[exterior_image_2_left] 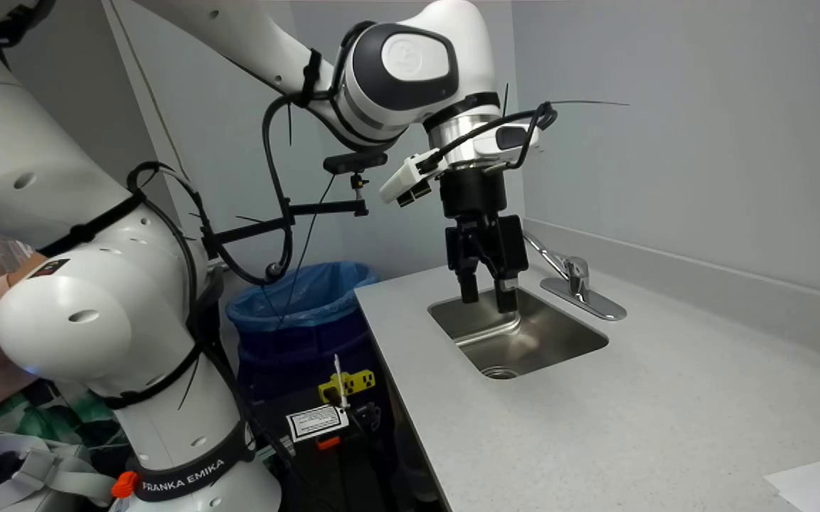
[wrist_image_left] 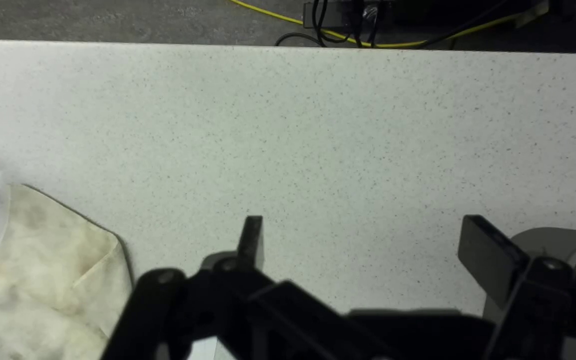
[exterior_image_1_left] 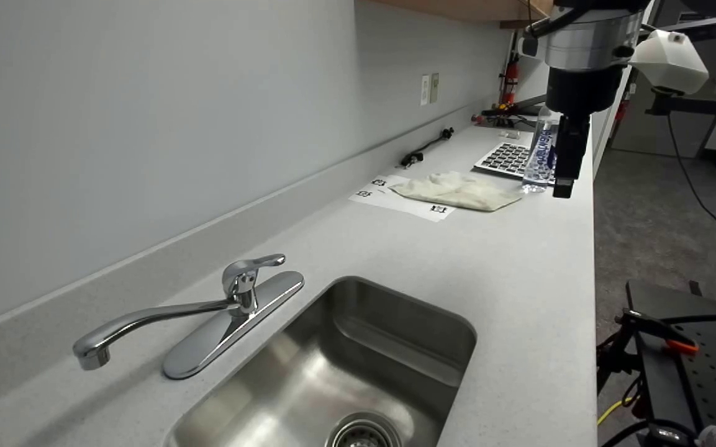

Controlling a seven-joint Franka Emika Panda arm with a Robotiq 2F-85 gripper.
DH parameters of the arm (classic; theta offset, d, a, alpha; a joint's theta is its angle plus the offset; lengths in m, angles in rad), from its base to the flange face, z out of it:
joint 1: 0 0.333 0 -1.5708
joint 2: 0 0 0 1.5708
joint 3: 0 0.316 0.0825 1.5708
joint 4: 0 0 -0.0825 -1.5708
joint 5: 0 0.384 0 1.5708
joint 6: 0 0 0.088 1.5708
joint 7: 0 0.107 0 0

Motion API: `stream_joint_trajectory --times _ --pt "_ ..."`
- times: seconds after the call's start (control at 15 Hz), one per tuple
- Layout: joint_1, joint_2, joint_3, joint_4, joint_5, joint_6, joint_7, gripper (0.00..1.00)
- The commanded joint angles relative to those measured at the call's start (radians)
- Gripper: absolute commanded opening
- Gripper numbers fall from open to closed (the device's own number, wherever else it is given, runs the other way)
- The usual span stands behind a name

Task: Turn the tap nozzle from the left to the middle

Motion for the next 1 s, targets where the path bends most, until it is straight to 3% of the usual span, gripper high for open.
stream_joint_trajectory --times 0.0,0.4,0.93 --pt "0.020 0.000 -0.022 -0.004 0.009 0.025 -0.018 1.00" --pt "0.038 0.000 -0.041 -0.013 0.072 0.078 -0.040 1.00" --pt "0.077 0.004 -0.075 -0.029 0.246 0.178 -0.118 1.00"
